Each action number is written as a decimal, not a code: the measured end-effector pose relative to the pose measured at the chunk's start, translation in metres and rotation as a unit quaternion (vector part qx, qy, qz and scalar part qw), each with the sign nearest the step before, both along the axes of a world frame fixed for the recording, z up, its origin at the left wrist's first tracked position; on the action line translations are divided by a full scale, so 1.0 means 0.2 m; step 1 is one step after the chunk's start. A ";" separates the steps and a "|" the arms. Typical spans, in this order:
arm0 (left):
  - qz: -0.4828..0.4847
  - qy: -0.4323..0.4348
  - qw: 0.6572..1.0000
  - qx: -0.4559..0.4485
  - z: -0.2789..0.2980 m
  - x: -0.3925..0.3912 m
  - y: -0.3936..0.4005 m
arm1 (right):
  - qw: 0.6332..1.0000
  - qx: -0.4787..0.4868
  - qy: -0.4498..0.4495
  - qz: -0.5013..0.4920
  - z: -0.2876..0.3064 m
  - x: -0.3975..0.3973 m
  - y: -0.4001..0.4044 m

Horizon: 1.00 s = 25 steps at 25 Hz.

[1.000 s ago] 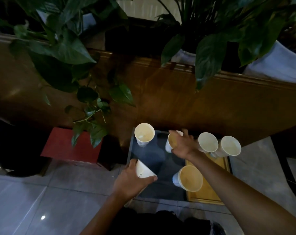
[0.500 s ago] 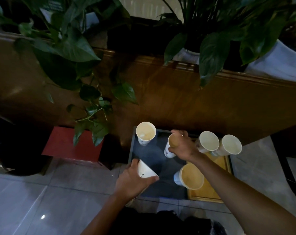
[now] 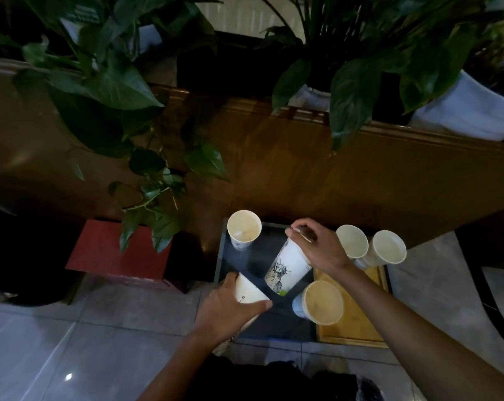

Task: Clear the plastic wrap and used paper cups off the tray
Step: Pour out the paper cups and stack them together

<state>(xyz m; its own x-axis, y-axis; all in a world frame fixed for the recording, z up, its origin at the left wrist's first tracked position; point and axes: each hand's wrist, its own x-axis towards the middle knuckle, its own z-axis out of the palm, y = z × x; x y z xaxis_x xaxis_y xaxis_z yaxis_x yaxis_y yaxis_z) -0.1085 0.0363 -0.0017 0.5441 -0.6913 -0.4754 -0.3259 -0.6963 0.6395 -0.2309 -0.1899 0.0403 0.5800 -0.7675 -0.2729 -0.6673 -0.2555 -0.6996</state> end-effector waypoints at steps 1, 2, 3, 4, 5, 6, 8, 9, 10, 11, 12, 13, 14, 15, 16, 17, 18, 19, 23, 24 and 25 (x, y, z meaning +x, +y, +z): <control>0.000 0.002 1.000 -0.003 0.00 -0.01 0.00 | 1.000 0.008 -0.007 -0.011 0.00 0.00 0.00; 0.001 0.005 1.000 -0.004 0.00 -0.01 -0.01 | 0.999 0.023 -0.014 -0.020 0.01 0.00 0.00; 0.002 0.010 1.000 -0.004 0.01 -0.01 -0.01 | 0.999 0.039 -0.022 -0.030 0.02 0.00 -0.01; 0.003 0.017 1.000 -0.005 0.01 -0.01 -0.02 | 0.997 0.053 -0.032 -0.043 0.03 -0.01 -0.01; 0.005 0.025 1.000 -0.008 0.02 -0.01 -0.02 | 0.995 0.063 -0.046 -0.057 0.05 -0.02 0.00; 0.008 0.033 0.999 -0.014 0.04 -0.01 -0.02 | 0.993 0.070 -0.065 -0.072 0.06 -0.02 0.01; 0.021 0.053 0.998 -0.035 0.07 -0.02 -0.03 | 0.987 0.077 -0.112 -0.091 0.08 -0.05 0.04; 0.026 0.062 0.997 -0.047 0.08 -0.02 -0.03 | 0.983 0.082 -0.136 -0.095 0.09 -0.06 0.05; 0.027 0.068 0.996 -0.058 0.10 -0.02 -0.03 | 0.979 0.090 -0.157 -0.094 0.09 -0.08 0.07; 0.022 0.069 0.995 -0.068 0.11 -0.02 -0.03 | 0.976 0.098 -0.173 -0.089 0.10 -0.09 0.09; 0.015 0.069 0.995 -0.077 0.13 -0.03 -0.04 | 0.974 0.105 -0.182 -0.082 0.10 -0.10 0.11; 0.008 0.069 0.994 -0.084 0.14 -0.03 -0.04 | 0.973 0.110 -0.186 -0.076 0.10 -0.11 0.13; 0.001 0.071 0.994 -0.087 0.16 -0.02 -0.04 | 0.973 0.116 -0.186 -0.070 0.10 -0.11 0.14; -0.007 0.073 0.993 -0.088 0.17 -0.02 -0.04 | 0.973 0.120 -0.185 -0.064 0.11 -0.11 0.16; -0.014 0.075 0.993 -0.090 0.18 -0.03 -0.04 | 0.974 0.122 -0.183 -0.055 0.11 -0.11 0.17; -0.021 0.076 0.992 -0.094 0.18 -0.03 -0.04 | 0.975 0.123 -0.181 -0.044 0.12 -0.11 0.18; -0.027 0.076 0.992 -0.098 0.19 -0.03 -0.04 | 0.975 0.125 -0.179 -0.034 0.12 -0.10 0.19; -0.033 0.074 0.991 -0.103 0.20 -0.04 -0.04 | 0.975 0.129 -0.176 -0.028 0.13 -0.10 0.20; -0.044 0.077 0.990 -0.110 0.22 -0.05 -0.04 | 0.972 0.154 -0.175 -0.017 0.17 -0.08 0.25; -0.042 0.079 0.990 -0.110 0.22 -0.06 -0.04 | 0.973 0.154 -0.174 -0.011 0.18 -0.07 0.27; -0.040 0.080 0.990 -0.113 0.23 -0.06 -0.04 | 0.974 0.150 -0.170 -0.004 0.18 -0.07 0.29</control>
